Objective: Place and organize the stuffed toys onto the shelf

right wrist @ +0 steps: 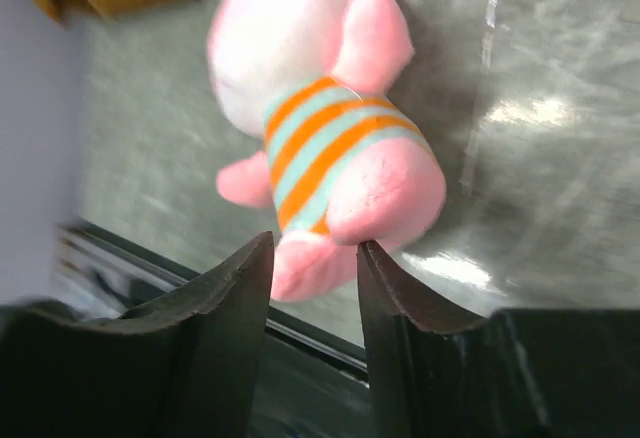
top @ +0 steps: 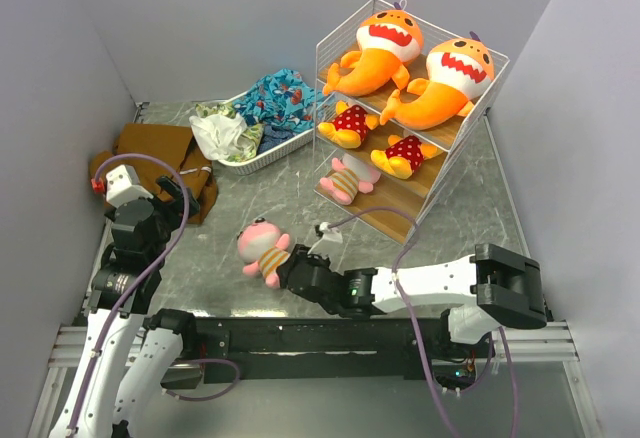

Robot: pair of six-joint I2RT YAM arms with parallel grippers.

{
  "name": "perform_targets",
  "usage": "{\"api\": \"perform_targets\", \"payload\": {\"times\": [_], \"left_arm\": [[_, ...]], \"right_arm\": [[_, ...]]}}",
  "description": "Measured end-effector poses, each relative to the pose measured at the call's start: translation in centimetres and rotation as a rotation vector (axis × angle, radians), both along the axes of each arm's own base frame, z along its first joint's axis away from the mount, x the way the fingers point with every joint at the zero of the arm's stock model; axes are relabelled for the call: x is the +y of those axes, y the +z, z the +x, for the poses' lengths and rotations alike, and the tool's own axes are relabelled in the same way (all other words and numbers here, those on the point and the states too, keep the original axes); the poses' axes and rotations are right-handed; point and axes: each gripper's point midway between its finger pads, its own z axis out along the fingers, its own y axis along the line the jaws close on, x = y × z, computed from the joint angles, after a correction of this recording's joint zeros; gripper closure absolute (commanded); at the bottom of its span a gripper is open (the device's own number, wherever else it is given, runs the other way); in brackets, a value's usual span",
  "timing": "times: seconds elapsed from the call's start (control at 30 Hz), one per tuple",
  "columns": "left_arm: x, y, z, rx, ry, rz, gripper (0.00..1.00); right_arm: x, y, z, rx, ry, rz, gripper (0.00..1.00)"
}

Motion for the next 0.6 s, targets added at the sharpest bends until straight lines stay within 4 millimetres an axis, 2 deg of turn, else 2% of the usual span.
{"api": "perform_targets", "payload": {"times": [0.1,0.23,0.43,0.53,0.6], "left_arm": [[0.0,0.0,0.0,0.001,-0.001,0.003,0.03],[0.0,0.0,0.0,0.001,-0.002,0.004,0.04],[0.0,0.0,0.0,0.001,-0.005,0.005,0.04],[-0.1,0.0,0.0,0.002,-0.006,0.005,0.04],[-0.1,0.0,0.0,0.002,-0.010,0.004,0.03]], "right_arm": [[-0.2,-0.6,-0.8,-0.028,0.109,-0.126,0.52],[0.5,-0.1,-1.6,-0.122,0.304,-0.257,0.51],[1.7,1.0,-3.3,-0.396,0.786,-0.508,0.43],[2.1,2.1,-3.1,-0.552,0.960,-0.618,0.39],[1.9,2.1,-2.9,-0.674,1.072,-0.701,0.35]]}}
